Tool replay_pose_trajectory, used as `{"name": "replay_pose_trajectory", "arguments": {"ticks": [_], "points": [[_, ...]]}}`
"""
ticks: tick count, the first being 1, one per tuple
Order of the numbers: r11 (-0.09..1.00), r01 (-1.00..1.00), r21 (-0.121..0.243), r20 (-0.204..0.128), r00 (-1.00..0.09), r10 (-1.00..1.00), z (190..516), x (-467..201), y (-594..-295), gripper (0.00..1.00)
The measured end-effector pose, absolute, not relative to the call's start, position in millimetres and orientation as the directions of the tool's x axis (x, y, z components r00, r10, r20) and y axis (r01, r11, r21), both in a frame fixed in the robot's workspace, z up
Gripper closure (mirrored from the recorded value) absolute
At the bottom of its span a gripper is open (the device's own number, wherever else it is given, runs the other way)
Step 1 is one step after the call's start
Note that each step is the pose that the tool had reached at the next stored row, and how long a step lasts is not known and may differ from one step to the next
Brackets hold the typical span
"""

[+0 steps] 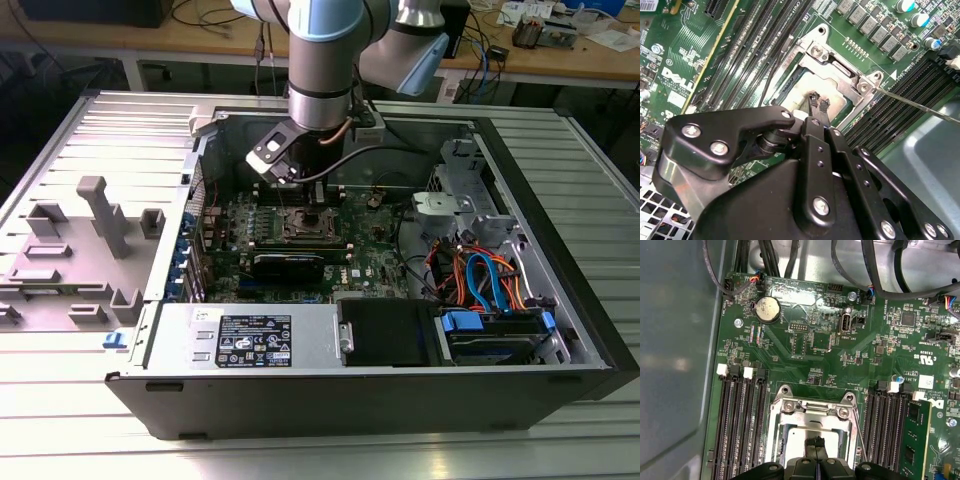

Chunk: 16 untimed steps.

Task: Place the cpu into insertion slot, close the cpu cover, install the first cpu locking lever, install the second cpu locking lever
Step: 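Install the first cpu locking lever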

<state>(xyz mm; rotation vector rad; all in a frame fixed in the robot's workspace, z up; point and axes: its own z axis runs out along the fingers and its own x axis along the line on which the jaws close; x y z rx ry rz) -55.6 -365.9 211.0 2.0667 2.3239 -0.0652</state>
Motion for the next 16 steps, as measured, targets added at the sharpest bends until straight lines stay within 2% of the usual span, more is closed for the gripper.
{"name": "replay_pose_trajectory", "arguments": {"ticks": [10,16], "points": [[0.116,0.993,-0.011,-0.05,-0.117,0.992,212,-54,-366,0.89],[0.116,0.993,-0.011,-0.049,-0.117,0.992,225,-54,-366,0.89]]}}
